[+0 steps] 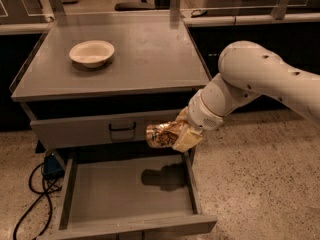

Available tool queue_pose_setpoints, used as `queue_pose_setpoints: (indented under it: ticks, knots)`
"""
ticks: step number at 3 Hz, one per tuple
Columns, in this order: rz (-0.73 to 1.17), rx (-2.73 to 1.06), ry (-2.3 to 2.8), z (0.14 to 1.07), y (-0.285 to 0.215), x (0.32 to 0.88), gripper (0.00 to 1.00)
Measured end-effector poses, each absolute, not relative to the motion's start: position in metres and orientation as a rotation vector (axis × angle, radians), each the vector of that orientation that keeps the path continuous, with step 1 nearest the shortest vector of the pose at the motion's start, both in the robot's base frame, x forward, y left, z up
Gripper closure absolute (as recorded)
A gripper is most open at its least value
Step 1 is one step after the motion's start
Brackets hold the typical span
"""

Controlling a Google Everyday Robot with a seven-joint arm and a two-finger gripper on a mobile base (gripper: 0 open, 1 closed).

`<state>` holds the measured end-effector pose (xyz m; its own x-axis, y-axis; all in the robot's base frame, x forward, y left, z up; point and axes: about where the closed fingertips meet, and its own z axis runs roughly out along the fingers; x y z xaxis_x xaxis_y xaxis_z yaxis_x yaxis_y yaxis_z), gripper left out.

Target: Place orange can into middle drawer

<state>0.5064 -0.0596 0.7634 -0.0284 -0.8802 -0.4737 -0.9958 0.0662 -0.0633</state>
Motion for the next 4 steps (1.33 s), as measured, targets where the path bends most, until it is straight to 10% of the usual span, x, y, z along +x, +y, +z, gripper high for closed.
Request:
queue_pose_setpoints:
  ticks: [4]
  knots:
    - [0.887, -1.803, 1.848, 0.553, -0.005, 0.495, 1.00]
